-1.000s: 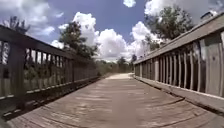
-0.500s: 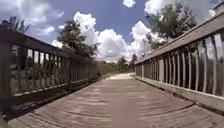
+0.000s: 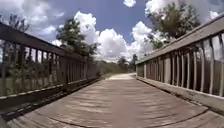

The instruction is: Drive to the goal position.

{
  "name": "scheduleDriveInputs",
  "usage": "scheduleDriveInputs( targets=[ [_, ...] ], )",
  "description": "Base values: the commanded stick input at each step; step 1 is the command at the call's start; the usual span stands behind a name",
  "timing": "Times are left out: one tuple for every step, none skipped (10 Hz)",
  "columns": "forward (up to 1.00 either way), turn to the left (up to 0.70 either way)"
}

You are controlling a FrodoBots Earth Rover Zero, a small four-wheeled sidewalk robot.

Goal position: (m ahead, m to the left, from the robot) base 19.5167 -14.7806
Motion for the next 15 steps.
scheduleDriveInputs(
  targets=[
    [0.50, -0.19],
    [0.50, 0.00],
    [0.50, 0.00],
    [0.50, 0.00],
    [0.50, 0.00],
    [0.50, 0.00],
    [0.50, 0.00],
    [0.50, 0.00],
    [0.50, 0.00],
    [0.50, 0.00],
    [0.50, 0.00],
    [0.50, 0.00],
    [0.50, 0.00],
    [0.50, 0.00],
    [0.50, 0.00]
  ],
)
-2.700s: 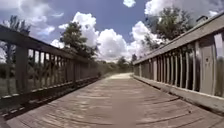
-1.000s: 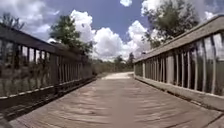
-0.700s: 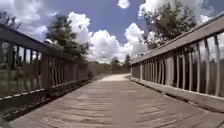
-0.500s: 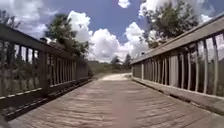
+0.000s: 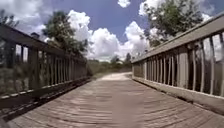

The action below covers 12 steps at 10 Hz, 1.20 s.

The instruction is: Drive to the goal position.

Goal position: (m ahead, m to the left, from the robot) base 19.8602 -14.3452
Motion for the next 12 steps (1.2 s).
scheduleDriveInputs(
  targets=[
    [0.50, 0.03],
    [0.50, 0.34],
    [0.50, 0.30],
    [0.50, 0.00],
    [0.50, 0.00],
    [0.50, 0.00],
    [0.50, 0.00],
    [0.50, 0.00],
    [0.50, 0.00],
    [0.50, 0.00],
    [0.50, 0.00],
    [0.50, 0.00]
  ],
)
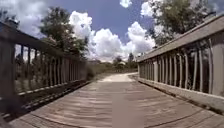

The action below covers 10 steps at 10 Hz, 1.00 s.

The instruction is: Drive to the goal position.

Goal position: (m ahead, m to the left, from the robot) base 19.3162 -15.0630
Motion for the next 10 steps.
scheduleDriveInputs(
  targets=[
    [0.50, 0.00],
    [0.50, 0.00],
    [0.50, 0.00],
    [0.50, 0.00],
    [0.50, 0.00],
    [0.50, 0.00],
    [0.50, 0.00],
    [0.50, 0.00],
    [0.50, 0.00],
    [0.50, 0.00]
  ],
)
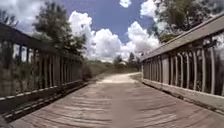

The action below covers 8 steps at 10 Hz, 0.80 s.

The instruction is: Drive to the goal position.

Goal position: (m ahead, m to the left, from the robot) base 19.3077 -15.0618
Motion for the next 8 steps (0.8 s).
scheduleDriveInputs(
  targets=[
    [0.50, 0.00],
    [0.50, 0.00],
    [0.50, 0.00],
    [0.50, 0.00],
    [0.50, 0.00],
    [0.50, 0.00],
    [0.50, 0.00],
    [0.50, 0.00]
  ],
)
